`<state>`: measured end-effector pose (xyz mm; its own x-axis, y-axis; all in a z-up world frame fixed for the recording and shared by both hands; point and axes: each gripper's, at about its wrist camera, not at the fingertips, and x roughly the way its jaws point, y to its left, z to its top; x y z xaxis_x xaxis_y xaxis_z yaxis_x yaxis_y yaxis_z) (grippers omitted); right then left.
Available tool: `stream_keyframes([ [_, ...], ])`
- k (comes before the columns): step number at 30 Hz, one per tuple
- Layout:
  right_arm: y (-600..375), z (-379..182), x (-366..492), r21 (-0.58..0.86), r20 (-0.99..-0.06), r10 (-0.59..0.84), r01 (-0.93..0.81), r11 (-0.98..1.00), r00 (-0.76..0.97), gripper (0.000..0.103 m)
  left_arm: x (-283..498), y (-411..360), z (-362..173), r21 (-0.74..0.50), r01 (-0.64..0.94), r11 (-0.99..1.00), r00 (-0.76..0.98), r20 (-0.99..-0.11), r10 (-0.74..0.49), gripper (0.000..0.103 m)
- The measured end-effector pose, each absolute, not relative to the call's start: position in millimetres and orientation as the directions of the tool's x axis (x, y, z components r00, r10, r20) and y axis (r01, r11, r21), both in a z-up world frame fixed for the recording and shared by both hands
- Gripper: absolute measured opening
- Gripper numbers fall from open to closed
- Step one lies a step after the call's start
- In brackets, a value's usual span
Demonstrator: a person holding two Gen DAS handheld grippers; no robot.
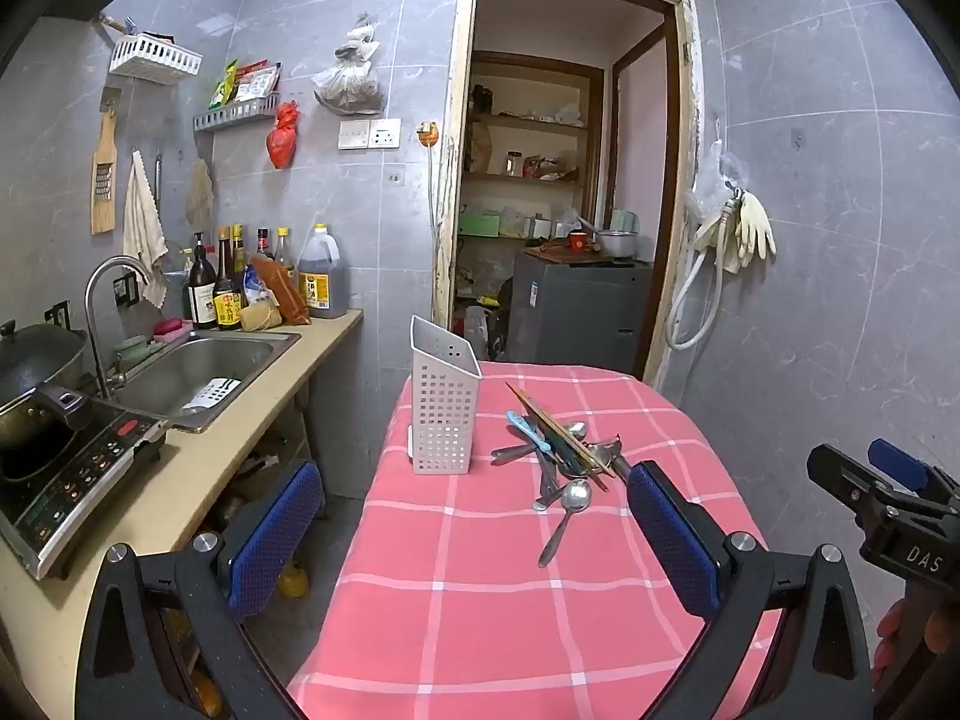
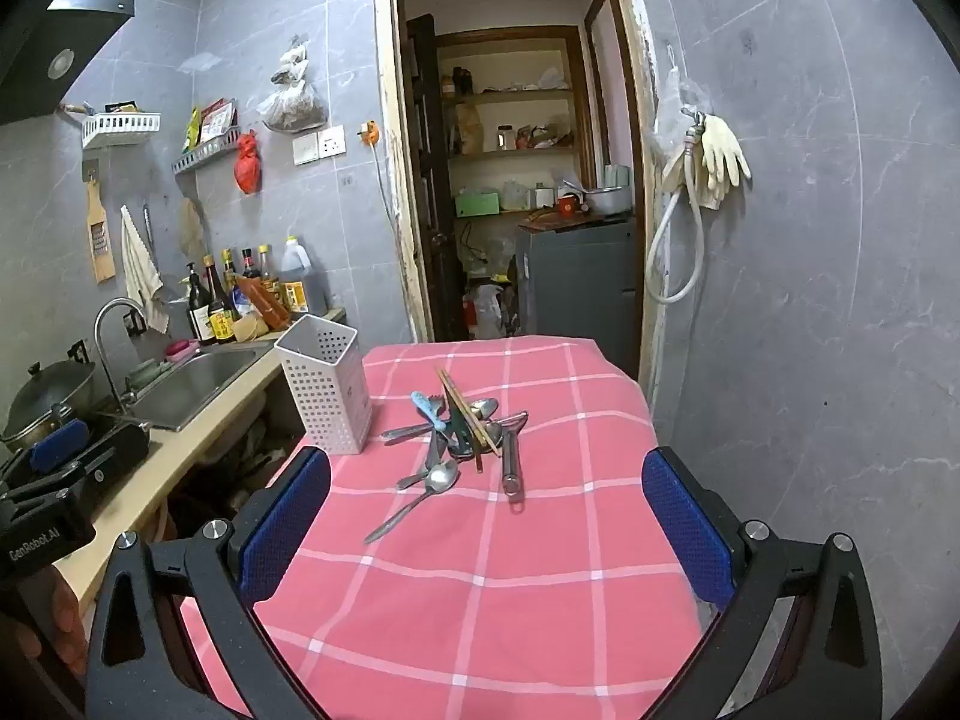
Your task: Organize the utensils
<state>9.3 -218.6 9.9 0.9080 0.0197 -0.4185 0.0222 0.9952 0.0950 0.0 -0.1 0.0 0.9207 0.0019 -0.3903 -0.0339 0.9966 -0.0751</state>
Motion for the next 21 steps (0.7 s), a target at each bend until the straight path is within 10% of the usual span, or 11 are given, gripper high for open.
stream_keyframes([
  [21, -219.4, 8.2, 10.8, 0.100, -0.421, 0.022, 0.022, 0.995, 0.907, 0.102, -0.9, -0.2, -5.6, -0.075, -0.031, 0.997, 0.922, -0.388, -0.001, 0.103],
])
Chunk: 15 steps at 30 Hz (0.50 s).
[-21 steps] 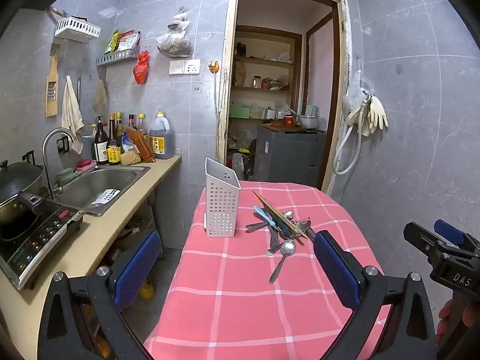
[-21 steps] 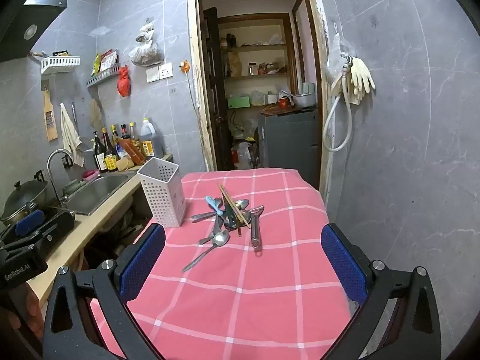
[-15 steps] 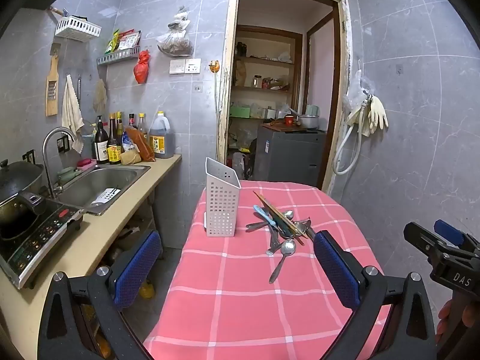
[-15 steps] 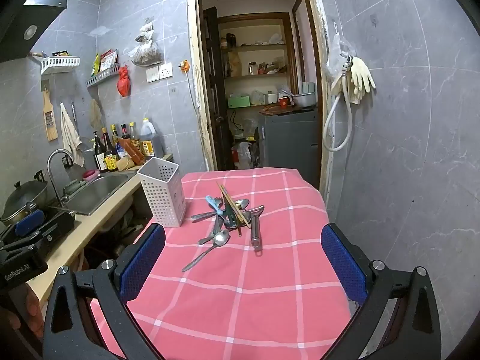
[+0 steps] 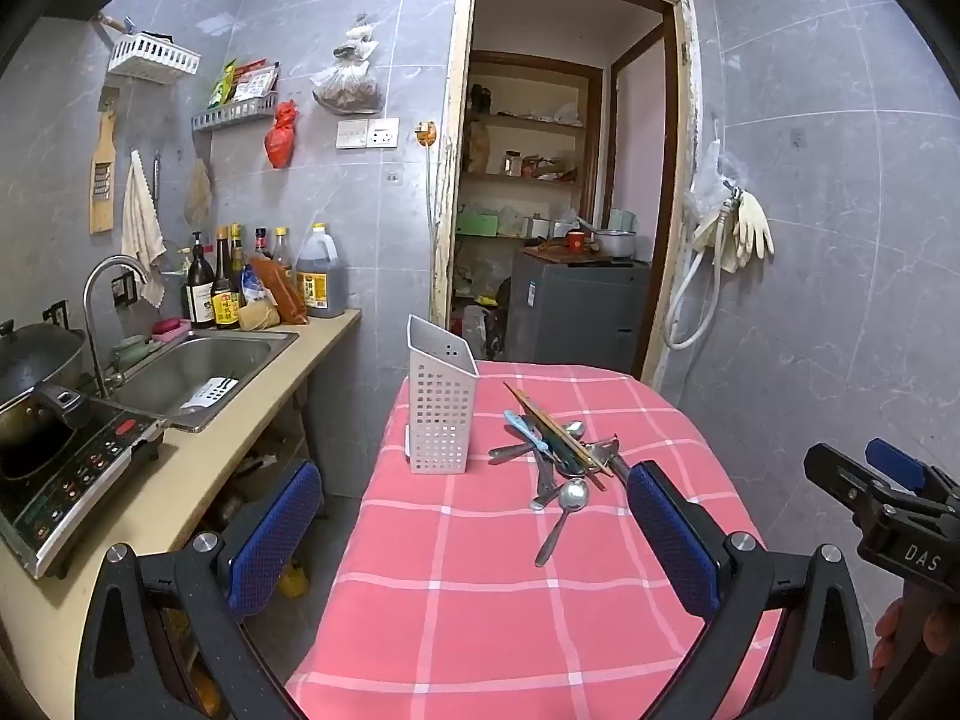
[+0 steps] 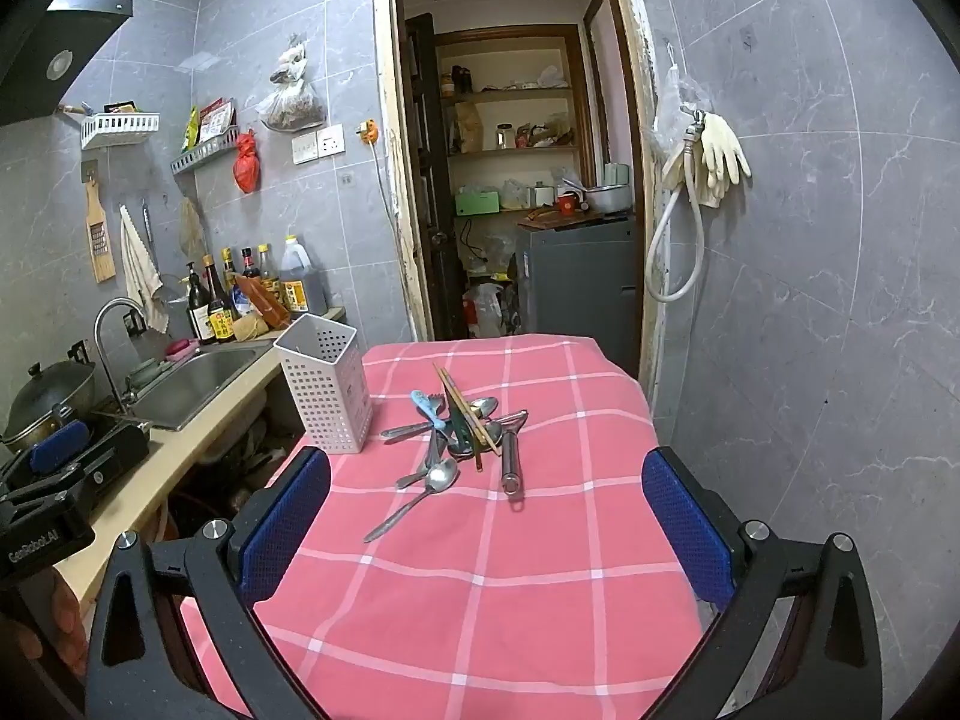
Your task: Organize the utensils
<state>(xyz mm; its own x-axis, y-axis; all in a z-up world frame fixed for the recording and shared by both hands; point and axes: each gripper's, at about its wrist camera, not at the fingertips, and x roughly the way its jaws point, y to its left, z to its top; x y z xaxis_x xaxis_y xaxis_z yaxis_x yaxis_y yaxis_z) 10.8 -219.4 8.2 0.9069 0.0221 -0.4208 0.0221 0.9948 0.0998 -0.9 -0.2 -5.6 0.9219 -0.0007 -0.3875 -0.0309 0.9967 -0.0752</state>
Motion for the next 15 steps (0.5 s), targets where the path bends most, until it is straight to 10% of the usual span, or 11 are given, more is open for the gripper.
stream_keyframes([
  [15, -219.5, 7.9, 10.1, 0.101, -0.421, 0.023, 0.022, 0.995, 0.907, 0.102, -0.2, -4.2, -3.2, -0.073, -0.033, 0.997, 0.923, -0.385, 0.002, 0.103],
])
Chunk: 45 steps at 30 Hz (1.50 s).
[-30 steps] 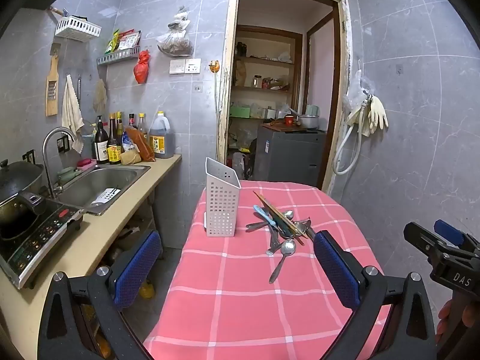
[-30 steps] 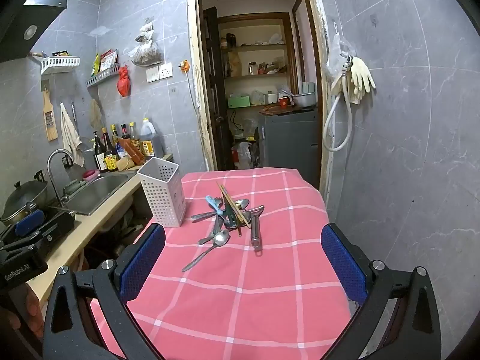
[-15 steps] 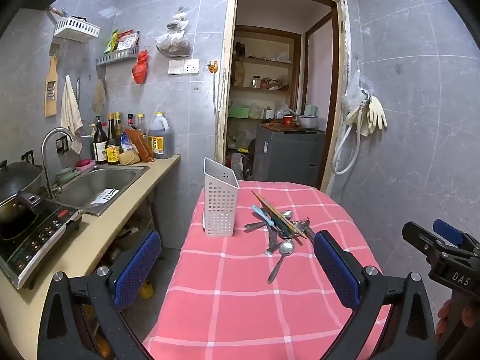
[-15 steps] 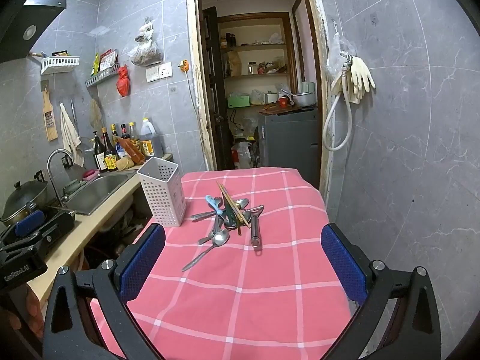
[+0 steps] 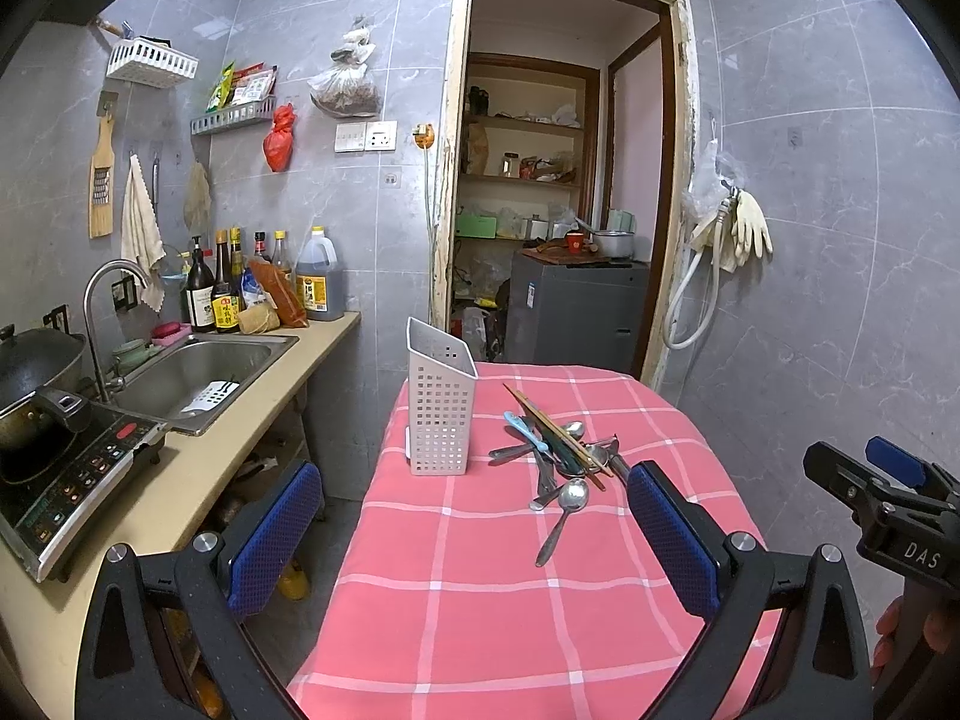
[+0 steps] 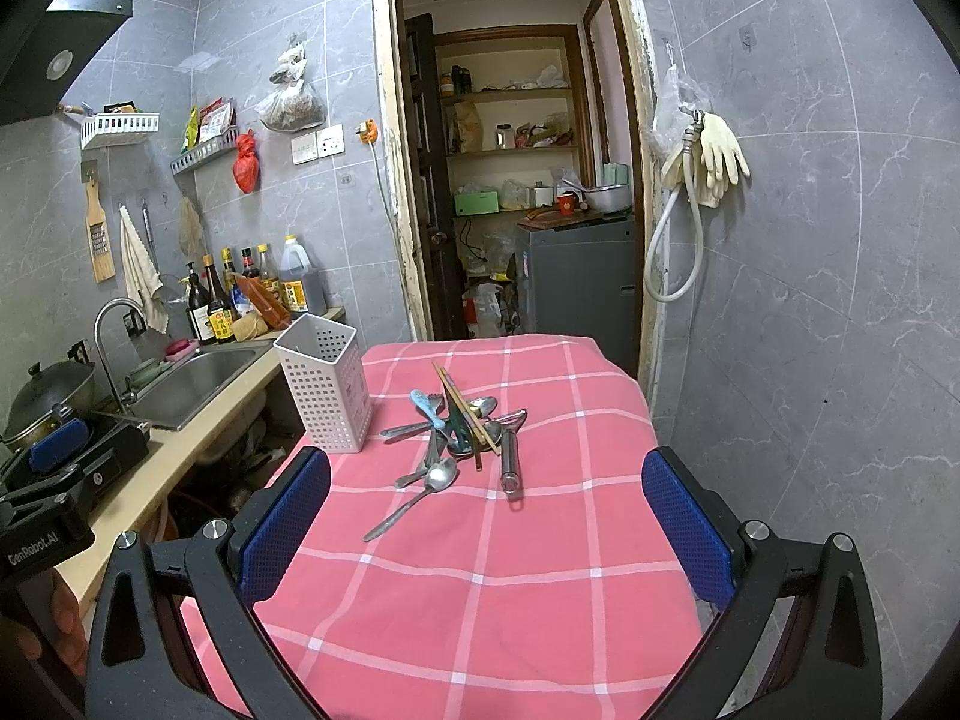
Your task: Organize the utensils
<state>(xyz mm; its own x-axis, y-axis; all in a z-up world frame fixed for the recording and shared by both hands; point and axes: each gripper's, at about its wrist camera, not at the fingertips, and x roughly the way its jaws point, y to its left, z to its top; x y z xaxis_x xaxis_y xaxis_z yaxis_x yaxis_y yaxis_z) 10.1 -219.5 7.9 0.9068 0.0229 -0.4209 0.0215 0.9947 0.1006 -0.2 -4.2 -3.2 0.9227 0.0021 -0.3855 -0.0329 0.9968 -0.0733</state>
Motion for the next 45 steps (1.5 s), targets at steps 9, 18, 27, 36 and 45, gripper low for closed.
stream_keyframes([
  [9, -219.6, 7.8, 9.9, 0.100, -0.421, 0.023, 0.022, 0.995, 0.907, 0.102, -0.2, -4.4, -3.4, -0.071, -0.033, 0.997, 0.923, -0.385, 0.003, 0.103],
  [18, -219.9, 7.6, 10.0, 0.100, -0.421, 0.022, 0.022, 0.995, 0.907, 0.102, -0.3, -4.3, -3.3, -0.071, -0.032, 0.997, 0.923, -0.385, 0.002, 0.103],
  [27, -220.0, 7.2, 10.1, 0.100, -0.421, 0.022, 0.022, 0.995, 0.907, 0.102, -0.3, -4.2, -3.2, -0.070, -0.032, 0.997, 0.923, -0.385, 0.002, 0.103],
  [36, -219.9, 6.7, 10.1, 0.101, -0.421, 0.023, 0.021, 0.995, 0.907, 0.102, -0.3, -4.3, -3.3, -0.070, -0.033, 0.997, 0.923, -0.384, 0.003, 0.103],
  [45, -219.7, 6.4, 10.3, 0.100, -0.422, 0.022, 0.022, 0.995, 0.906, 0.102, -0.4, -4.2, -3.3, -0.070, -0.032, 0.997, 0.923, -0.384, 0.003, 0.103],
])
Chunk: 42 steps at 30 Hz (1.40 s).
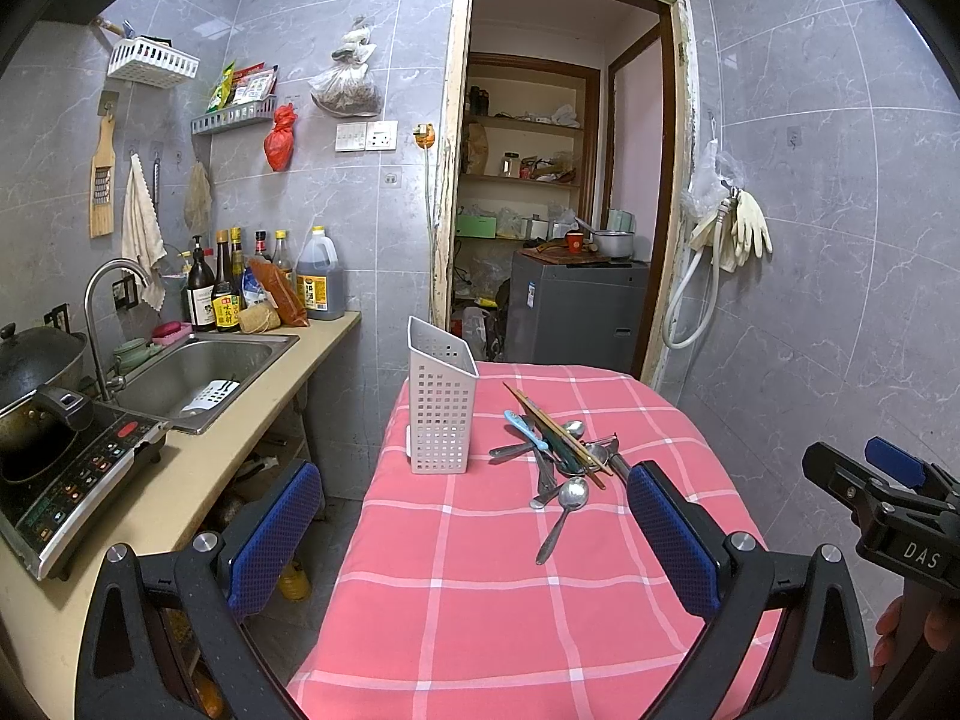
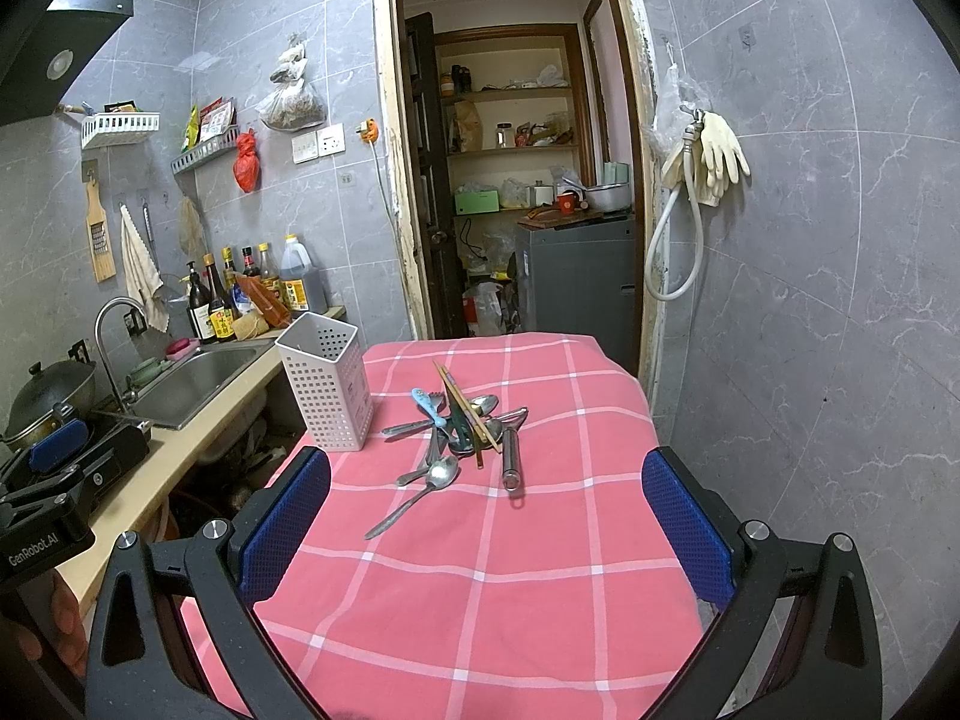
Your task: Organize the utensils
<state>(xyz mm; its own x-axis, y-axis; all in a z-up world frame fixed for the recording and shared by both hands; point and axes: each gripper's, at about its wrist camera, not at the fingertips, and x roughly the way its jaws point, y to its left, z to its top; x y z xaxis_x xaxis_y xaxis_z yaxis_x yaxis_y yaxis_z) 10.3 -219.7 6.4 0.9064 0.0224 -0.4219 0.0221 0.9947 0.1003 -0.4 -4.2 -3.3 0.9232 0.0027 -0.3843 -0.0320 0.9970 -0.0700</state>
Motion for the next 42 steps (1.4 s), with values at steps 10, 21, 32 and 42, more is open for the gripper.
stream_keyframes([
  [10, -220, 6, 11, 0.100, -0.422, 0.023, 0.022, 0.995, 0.906, 0.102, -1, -5, -4, -0.070, -0.031, 0.997, 0.923, -0.385, 0.002, 0.103],
  [21, -221, 6, 11, 0.098, -0.422, 0.022, 0.022, 0.995, 0.906, 0.102, -4, -4, -5, -0.070, -0.043, 0.997, 0.919, -0.395, 0.012, 0.103],
  [32, -226, 10, 18, 0.082, -0.420, 0.024, 0.012, 0.997, 0.907, 0.102, 18, 0, -7, -0.111, -0.037, 0.993, 0.882, -0.471, -0.020, 0.103],
  [42, -245, 27, 67, 0.052, -0.430, 0.038, -0.017, 0.999, 0.902, 0.102, 66, 9, -1, -0.154, -0.007, 0.988, 0.857, -0.510, -0.074, 0.103],
])
